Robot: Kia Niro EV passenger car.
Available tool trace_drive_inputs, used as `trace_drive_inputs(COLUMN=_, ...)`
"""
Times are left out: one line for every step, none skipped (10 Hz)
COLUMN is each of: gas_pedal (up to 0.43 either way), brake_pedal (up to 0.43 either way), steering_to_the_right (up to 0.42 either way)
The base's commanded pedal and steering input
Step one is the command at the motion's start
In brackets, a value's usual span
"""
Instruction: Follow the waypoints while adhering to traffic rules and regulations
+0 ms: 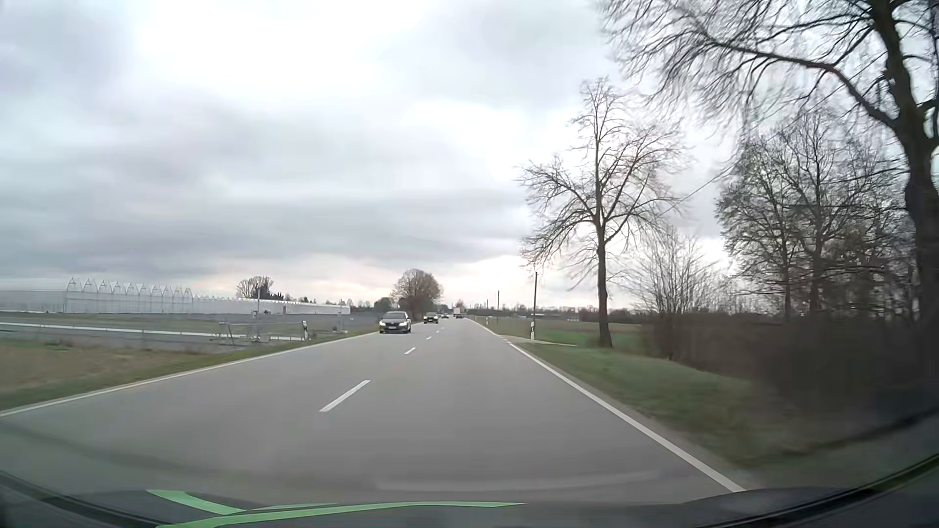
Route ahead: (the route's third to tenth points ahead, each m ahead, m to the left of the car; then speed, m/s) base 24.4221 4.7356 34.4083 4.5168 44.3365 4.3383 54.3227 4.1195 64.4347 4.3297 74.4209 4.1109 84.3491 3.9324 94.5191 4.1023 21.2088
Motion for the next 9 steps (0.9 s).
trace_drive_inputs(gas_pedal=0.189, brake_pedal=0.0, steering_to_the_right=0.003)
trace_drive_inputs(gas_pedal=0.189, brake_pedal=0.0, steering_to_the_right=0.003)
trace_drive_inputs(gas_pedal=0.189, brake_pedal=0.0, steering_to_the_right=0.003)
trace_drive_inputs(gas_pedal=0.189, brake_pedal=0.0, steering_to_the_right=0.003)
trace_drive_inputs(gas_pedal=0.189, brake_pedal=0.0, steering_to_the_right=0.003)
trace_drive_inputs(gas_pedal=0.197, brake_pedal=0.0, steering_to_the_right=0.003)
trace_drive_inputs(gas_pedal=0.197, brake_pedal=0.0, steering_to_the_right=0.002)
trace_drive_inputs(gas_pedal=0.197, brake_pedal=0.0, steering_to_the_right=0.001)
trace_drive_inputs(gas_pedal=0.197, brake_pedal=0.0, steering_to_the_right=0.001)
